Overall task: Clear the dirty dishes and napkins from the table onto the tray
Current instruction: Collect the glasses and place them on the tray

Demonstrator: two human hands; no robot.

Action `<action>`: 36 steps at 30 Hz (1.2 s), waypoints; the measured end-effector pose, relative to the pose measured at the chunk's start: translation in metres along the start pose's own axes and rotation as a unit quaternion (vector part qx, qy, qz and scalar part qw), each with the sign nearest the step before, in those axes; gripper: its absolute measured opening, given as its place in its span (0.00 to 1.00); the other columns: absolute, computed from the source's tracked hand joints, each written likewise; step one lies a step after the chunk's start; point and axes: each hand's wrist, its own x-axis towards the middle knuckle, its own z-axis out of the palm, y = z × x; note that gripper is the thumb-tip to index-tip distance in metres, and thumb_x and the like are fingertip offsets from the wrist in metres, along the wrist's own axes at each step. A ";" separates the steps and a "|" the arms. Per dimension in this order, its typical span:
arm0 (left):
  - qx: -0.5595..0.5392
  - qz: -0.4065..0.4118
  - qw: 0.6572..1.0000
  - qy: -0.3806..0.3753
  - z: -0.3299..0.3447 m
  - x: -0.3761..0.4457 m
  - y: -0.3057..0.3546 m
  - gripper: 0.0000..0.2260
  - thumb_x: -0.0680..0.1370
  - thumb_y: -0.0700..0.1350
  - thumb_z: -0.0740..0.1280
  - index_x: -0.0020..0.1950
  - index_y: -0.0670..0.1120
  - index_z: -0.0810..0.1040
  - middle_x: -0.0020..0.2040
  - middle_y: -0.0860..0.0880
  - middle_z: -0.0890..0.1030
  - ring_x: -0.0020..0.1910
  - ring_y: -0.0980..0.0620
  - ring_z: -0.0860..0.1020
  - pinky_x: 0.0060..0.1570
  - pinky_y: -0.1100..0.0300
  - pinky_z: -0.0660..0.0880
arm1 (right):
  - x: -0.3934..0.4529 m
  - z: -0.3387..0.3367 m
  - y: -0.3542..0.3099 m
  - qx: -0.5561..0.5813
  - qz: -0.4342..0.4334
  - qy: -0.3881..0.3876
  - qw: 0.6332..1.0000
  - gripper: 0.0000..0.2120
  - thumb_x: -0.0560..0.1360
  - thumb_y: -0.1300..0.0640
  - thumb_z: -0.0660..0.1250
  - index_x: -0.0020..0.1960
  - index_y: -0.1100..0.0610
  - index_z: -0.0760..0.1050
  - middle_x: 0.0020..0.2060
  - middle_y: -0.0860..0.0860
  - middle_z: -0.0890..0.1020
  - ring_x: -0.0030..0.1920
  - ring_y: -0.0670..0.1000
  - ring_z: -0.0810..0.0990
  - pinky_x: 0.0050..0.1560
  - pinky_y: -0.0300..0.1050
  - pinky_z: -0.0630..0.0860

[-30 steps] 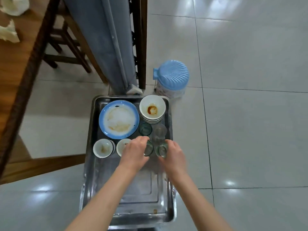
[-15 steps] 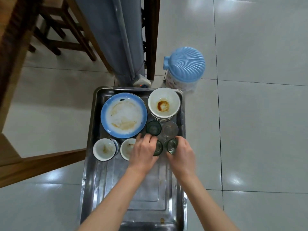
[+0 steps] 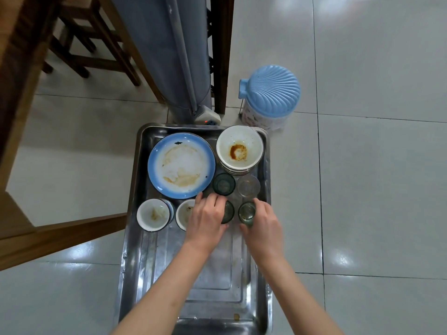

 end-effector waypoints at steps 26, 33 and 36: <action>-0.002 0.035 0.999 -0.009 -0.045 -0.010 0.006 0.37 0.64 0.49 0.78 0.69 0.45 0.67 0.56 0.46 0.74 0.59 0.47 0.71 0.70 0.52 0.53 | -0.039 -0.051 -0.024 -0.001 -0.017 0.052 0.999 0.39 0.69 0.57 0.74 0.74 0.61 0.58 0.69 0.54 0.69 0.70 0.52 0.66 0.66 0.39 0.61; -0.086 0.020 0.996 -0.008 -0.113 -0.042 0.009 0.42 0.62 0.51 0.79 0.71 0.45 0.63 0.64 0.46 0.69 0.63 0.46 0.66 0.66 0.55 0.60 | -0.097 -0.086 -0.061 -0.003 -0.055 0.052 0.997 0.46 0.66 0.54 0.77 0.75 0.58 0.55 0.73 0.52 0.63 0.73 0.51 0.60 0.72 0.43 0.58; -0.106 0.019 0.994 0.002 -0.149 -0.064 0.003 0.44 0.62 0.51 0.79 0.73 0.44 0.62 0.67 0.46 0.68 0.66 0.46 0.65 0.67 0.52 0.61 | -0.125 -0.100 -0.078 -0.003 -0.058 0.054 0.997 0.49 0.65 0.52 0.77 0.76 0.57 0.52 0.75 0.51 0.59 0.74 0.51 0.56 0.73 0.45 0.55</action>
